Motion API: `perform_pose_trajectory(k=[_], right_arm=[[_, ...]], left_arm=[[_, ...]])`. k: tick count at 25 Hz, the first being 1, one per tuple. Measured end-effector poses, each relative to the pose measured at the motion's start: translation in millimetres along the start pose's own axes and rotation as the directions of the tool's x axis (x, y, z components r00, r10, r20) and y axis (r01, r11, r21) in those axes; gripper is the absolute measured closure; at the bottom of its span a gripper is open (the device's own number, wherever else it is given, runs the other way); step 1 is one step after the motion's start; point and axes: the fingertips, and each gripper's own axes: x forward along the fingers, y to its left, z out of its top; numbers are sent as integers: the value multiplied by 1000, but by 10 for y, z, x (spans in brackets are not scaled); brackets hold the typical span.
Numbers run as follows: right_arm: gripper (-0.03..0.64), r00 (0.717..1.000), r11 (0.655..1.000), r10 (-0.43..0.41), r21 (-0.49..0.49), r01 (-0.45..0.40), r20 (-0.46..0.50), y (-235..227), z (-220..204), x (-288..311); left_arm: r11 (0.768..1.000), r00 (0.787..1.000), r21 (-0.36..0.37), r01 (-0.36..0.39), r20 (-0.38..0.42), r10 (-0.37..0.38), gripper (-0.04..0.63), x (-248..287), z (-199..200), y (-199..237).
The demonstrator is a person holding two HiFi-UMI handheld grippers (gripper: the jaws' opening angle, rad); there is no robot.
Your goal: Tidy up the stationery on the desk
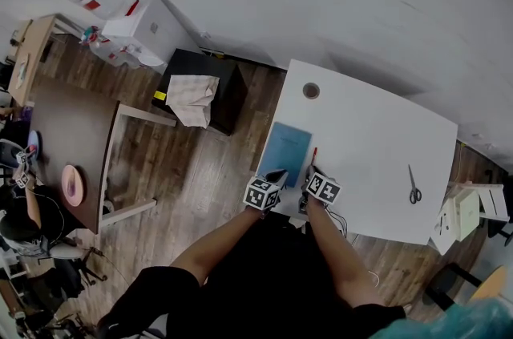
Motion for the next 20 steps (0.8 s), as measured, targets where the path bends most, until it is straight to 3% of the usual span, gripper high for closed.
perform_pose_trajectory(k=[16,20], right_arm=[[555,999,997,12,-79,-16,-50,146,-79,71],[555,998,999,10,-52,-13,-58,93,-57,55]], left_arm=[[1000,1000,4,0,8,0,581,-100,-43,38],[1000,1000,0,-1,6,1,581,-99,-68,-5]])
